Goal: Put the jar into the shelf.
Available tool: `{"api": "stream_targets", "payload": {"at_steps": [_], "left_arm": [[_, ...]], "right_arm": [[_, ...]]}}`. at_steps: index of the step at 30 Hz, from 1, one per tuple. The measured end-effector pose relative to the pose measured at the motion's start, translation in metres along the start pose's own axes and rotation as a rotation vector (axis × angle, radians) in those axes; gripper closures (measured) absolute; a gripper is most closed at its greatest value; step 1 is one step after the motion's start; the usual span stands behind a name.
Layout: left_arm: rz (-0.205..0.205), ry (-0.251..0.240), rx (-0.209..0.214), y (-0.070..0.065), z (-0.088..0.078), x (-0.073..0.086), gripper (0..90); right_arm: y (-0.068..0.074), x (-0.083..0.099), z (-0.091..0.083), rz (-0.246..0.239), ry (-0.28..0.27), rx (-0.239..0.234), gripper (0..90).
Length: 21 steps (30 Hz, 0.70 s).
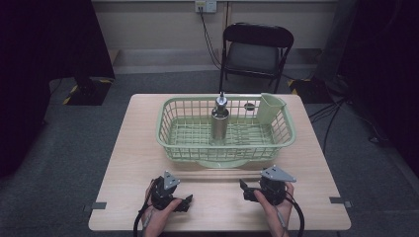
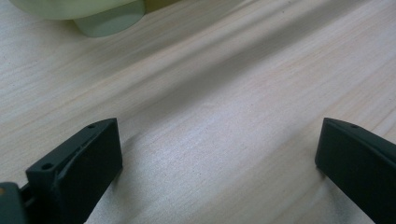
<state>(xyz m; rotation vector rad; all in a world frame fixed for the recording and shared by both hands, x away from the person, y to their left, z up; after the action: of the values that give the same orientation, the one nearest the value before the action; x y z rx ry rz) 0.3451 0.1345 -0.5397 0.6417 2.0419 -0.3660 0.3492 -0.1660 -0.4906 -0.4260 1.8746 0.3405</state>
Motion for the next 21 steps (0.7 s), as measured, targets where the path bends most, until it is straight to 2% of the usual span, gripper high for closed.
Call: {"api": "stream_targets", "payload": {"at_steps": [21], "left_arm": [[-0.003,0.000,-0.002,0.000,0.000,0.000,0.3]], "right_arm": [[0.003,0.031,0.013,-0.018,0.091,0.023,4.4]]}}
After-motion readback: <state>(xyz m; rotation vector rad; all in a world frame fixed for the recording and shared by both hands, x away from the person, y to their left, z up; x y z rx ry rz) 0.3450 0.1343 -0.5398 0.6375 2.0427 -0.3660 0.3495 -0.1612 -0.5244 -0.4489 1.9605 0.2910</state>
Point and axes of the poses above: each handheld gripper's, and its own axes: z roughly forward along the jaws, x roughly out of its underside, y roughly to its left, the point moved 4 cm from there along z, roughly forward along the jaws, and after that the axes turned 13 degrees about -y, right-handed, at the moved point
